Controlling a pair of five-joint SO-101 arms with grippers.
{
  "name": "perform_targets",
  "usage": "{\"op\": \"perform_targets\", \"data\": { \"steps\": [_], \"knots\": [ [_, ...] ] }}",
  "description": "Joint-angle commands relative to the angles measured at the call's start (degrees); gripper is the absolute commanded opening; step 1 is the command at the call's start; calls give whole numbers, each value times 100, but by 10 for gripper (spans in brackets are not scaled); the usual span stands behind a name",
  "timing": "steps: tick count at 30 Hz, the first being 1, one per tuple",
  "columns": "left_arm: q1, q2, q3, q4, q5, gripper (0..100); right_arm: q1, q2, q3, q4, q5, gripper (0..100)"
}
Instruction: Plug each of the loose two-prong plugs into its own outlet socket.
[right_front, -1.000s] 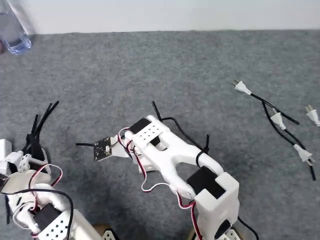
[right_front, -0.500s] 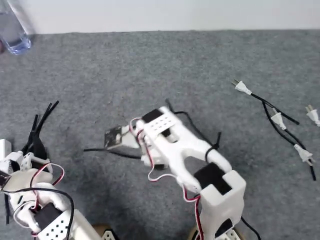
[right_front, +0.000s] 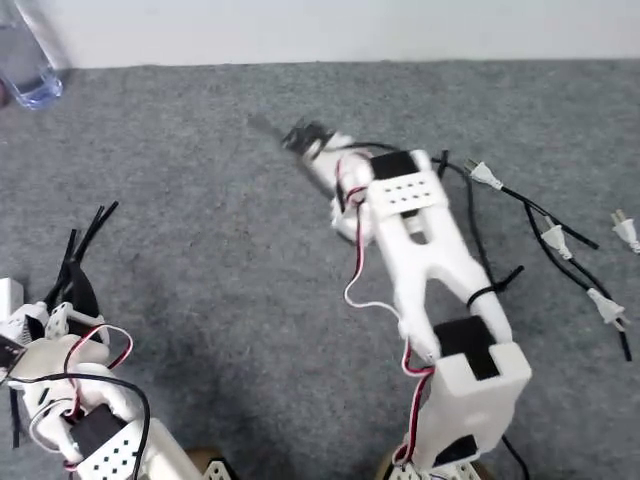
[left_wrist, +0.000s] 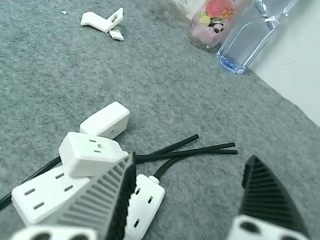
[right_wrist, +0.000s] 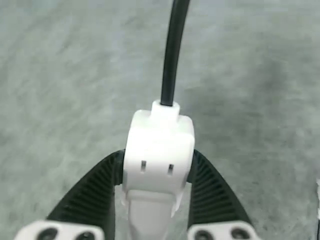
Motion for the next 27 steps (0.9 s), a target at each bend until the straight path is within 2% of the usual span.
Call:
{"op": "perform_targets", "data": {
  "steps": [1, 7, 13, 20, 27],
  "knots": [
    [35, -44, -31, -141, 44, 327, 295, 215, -765, -435, -545, 8],
    [44, -35, -31, -141, 44, 327, 444, 1560, -2295, -277, -985, 8],
    [44, -35, -31, -141, 44, 327, 400, 3178, -4659, 382, -1046, 8],
    [44, -35, -31, -141, 44, 327, 215, 4989, -7191, 954, -993, 8],
    [44, -35, -31, -132, 44, 327, 215, 6009, -8413, 1244, -651, 12]
  ]
}}
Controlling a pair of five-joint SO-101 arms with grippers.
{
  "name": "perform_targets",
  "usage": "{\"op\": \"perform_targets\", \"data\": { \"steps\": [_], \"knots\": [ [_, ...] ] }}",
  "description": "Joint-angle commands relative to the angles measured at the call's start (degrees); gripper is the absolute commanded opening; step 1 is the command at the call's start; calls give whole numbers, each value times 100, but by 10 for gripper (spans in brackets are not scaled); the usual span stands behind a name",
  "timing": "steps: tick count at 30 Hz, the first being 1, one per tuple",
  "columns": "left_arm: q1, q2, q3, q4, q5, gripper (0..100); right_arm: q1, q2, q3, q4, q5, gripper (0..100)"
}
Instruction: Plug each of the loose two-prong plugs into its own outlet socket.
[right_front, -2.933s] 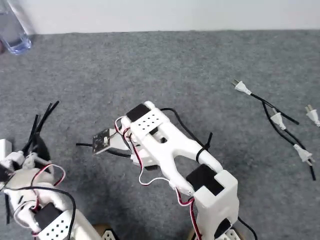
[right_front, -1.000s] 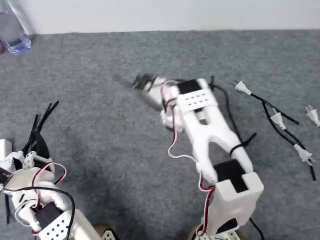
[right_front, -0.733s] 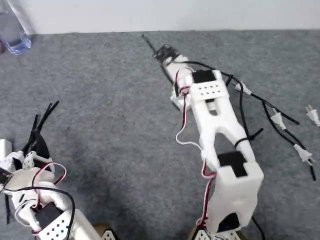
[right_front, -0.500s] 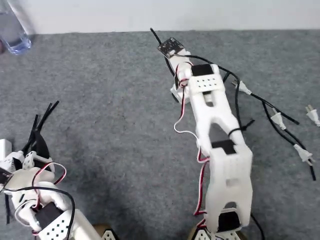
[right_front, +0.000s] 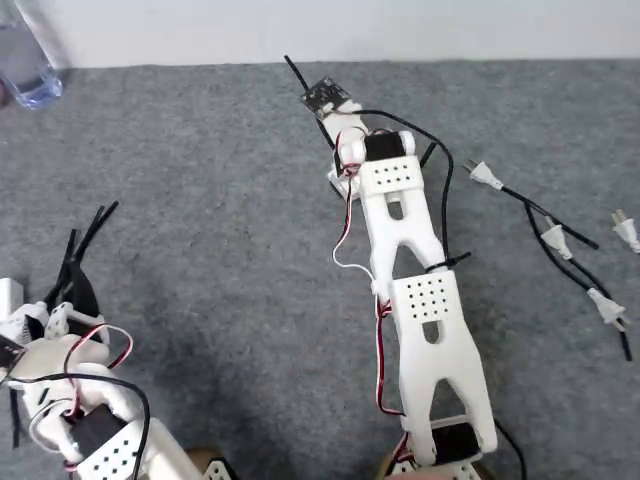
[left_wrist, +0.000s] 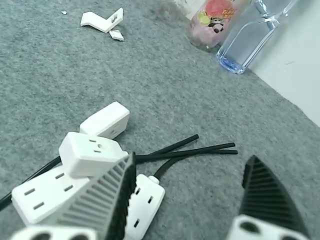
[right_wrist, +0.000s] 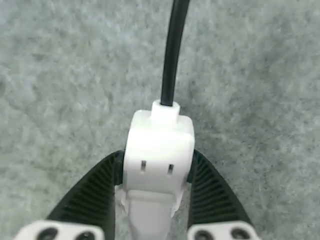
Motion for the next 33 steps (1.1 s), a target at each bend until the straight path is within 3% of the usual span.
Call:
{"op": "perform_targets", "data": {
  "steps": [1, 4, 9, 11, 33],
  "knots": [
    [44, -35, -31, -132, 44, 327, -40, 84, -747, 127, 158, 13],
    [44, -35, -31, -132, 44, 327, -40, 110, -888, 259, 237, 89],
    [44, -35, -31, -132, 44, 327, 48, 101, -905, 286, 211, 363],
    [44, -35, -31, -132, 44, 327, 57, 84, -976, 286, 229, 421],
    [44, -35, -31, -132, 44, 327, 4, -3327, -1327, 2246, 237, 440]
  ]
}}
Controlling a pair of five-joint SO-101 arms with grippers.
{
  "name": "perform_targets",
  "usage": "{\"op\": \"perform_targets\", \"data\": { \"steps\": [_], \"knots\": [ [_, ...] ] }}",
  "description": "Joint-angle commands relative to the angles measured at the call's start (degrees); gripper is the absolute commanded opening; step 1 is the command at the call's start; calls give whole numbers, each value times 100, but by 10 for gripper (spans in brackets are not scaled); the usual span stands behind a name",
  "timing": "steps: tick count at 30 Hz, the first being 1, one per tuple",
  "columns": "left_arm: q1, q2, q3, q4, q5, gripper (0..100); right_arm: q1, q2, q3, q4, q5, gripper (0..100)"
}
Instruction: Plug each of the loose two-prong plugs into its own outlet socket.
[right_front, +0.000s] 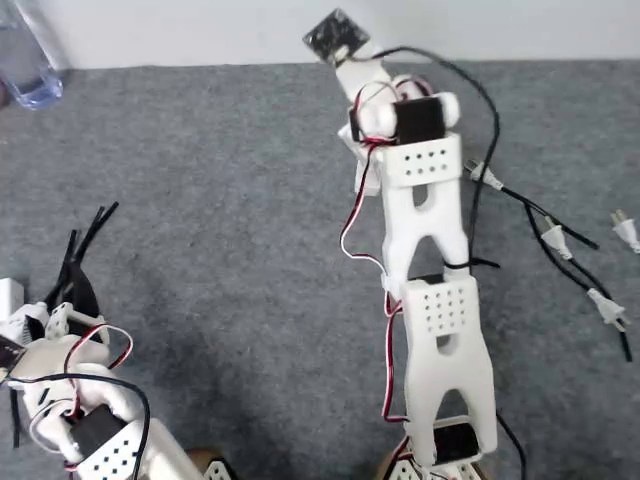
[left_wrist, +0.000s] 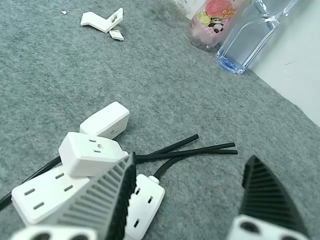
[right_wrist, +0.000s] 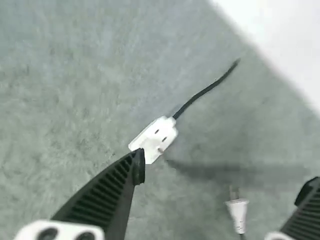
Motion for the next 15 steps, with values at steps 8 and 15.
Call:
{"op": "perform_targets", "data": {
  "steps": [8, 15],
  "knots": [
    [193, -35, -31, -44, 44, 327, -57, -2431, -290, 242, 70, 440],
    [668, -35, -31, 79, 35, 327, 330, -2809, -281, 277, 18, 439]
  ]
}}
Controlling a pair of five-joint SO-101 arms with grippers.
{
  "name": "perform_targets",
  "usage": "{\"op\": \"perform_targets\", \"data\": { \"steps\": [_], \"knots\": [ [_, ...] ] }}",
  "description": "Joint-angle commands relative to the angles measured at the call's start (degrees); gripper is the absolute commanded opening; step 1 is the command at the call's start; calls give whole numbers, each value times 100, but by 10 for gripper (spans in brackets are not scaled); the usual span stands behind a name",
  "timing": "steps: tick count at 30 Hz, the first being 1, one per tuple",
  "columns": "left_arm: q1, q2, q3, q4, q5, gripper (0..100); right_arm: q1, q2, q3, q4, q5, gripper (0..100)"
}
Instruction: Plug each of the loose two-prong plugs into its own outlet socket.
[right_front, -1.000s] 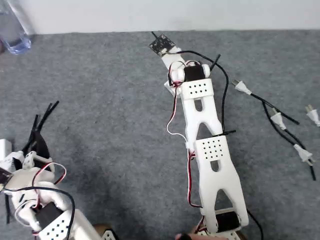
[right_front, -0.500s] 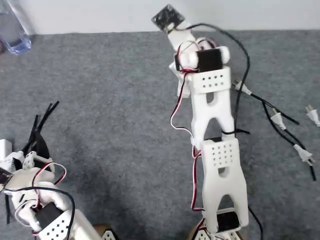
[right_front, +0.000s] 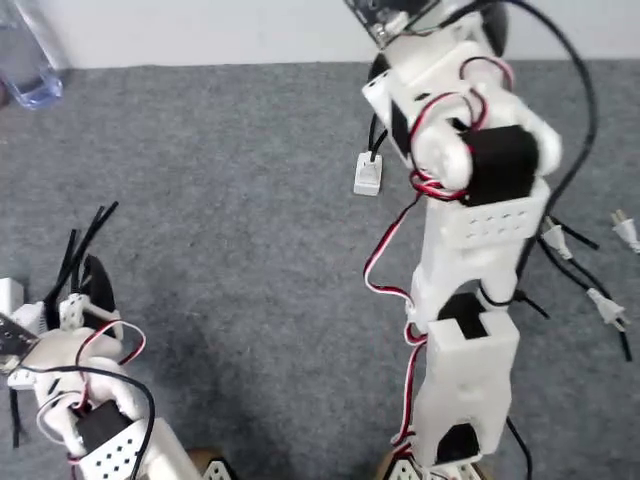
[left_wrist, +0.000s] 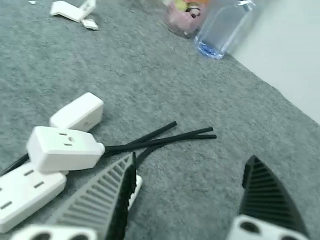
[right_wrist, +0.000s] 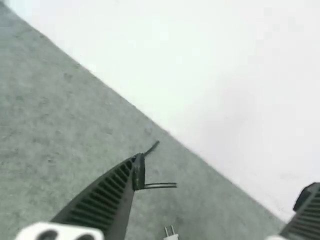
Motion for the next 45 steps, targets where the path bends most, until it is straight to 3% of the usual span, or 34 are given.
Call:
{"op": "perform_targets", "data": {
  "steps": [1, 9, 12, 28, 45],
  "knots": [
    [79, -35, -31, 26, 35, 327, 277, -382, -273, 277, -18, 439],
    [97, -35, -31, 26, 35, 327, 637, -1033, -220, 286, -580, 439],
    [105, -35, -31, 26, 35, 327, 690, -1516, 422, 286, -580, 439],
    [114, 0, -31, 26, 35, 327, 646, -5288, 8211, 224, -589, 439],
    [114, -35, -31, 255, 35, 326, 681, -5666, 12835, -2000, -598, 439]
  ]
}}
